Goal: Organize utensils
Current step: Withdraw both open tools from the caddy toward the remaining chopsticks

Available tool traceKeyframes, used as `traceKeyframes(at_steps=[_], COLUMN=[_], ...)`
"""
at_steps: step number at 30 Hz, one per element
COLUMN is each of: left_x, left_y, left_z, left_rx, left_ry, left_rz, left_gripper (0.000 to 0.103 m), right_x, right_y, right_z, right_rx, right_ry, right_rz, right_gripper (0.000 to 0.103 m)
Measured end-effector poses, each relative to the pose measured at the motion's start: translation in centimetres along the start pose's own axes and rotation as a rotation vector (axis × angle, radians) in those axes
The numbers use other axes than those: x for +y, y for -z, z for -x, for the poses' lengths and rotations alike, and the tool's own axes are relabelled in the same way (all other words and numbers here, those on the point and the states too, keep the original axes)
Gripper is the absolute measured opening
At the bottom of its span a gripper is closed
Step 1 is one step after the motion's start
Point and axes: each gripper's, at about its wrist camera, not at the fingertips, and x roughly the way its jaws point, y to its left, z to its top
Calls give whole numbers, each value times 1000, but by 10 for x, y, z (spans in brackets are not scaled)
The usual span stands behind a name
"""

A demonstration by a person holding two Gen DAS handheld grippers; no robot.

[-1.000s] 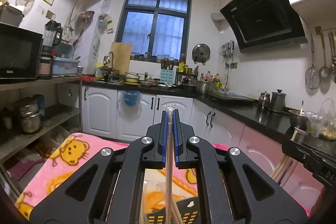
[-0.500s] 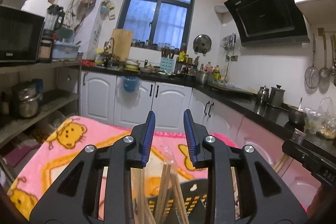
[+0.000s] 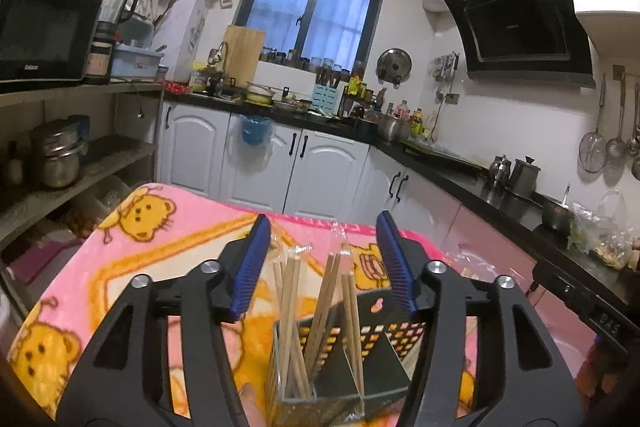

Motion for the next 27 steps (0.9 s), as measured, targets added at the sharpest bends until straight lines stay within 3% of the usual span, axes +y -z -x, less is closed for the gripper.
traceKeyframes(at_steps=[17,20,27], left_x=[-6,-5,-1], left_y=[17,22,39], left_z=[26,29,32], left_rx=[61,76,129], left_ry=[20,10,-3], left_rz=[2,-3,-26], left_gripper=[80,91,92], right_x=[3,6,9], right_y=[16,19,30], right_z=[18,21,26], right_rx=[45,49,73], right_ry=[1,-3,5], right_rz=[6,13,35], right_gripper=[39,42,47])
